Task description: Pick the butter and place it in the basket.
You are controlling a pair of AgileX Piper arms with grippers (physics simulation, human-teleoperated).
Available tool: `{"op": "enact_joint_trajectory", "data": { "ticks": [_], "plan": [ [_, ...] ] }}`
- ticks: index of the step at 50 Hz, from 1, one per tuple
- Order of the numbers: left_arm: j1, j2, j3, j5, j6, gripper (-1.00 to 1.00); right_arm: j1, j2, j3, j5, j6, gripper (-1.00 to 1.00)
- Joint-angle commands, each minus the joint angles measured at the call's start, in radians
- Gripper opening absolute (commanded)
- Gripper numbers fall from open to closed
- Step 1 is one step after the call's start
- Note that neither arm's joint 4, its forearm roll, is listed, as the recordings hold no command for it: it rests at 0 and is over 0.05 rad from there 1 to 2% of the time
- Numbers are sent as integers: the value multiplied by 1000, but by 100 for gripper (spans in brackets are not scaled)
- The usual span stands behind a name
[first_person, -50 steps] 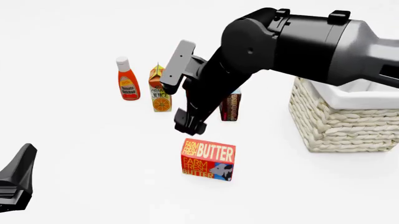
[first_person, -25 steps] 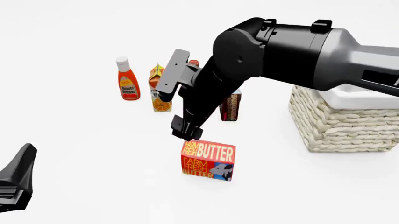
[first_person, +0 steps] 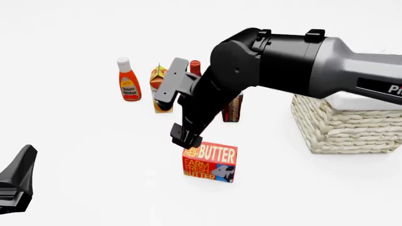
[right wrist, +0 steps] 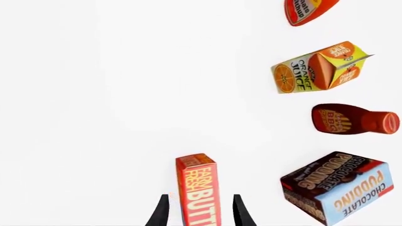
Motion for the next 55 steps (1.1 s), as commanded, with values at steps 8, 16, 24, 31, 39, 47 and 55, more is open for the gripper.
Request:
{"op": "enact_joint_trajectory", "data": {
  "ticks": [8,16,24,31,39,47,55],
  "plan": [
    [0,0,0,0,0,100,-1,4,16,4,11,100],
    [0,0,0,0,0,100,4,5,7,14,12,100],
    [0,0,0,0,0,100,-5,16,-15,26,1,100],
    [0,0,0,0,0,100,-17,29,-21,32,-10,100],
    [0,0,0,0,0,100,-28,38,-27,34,-29,100],
    [0,0,0,0,0,100,-20,36,-16,31,-49,100],
    [0,0,0,0,0,100,-20,43,-24,32,-65,100]
  ]
}}
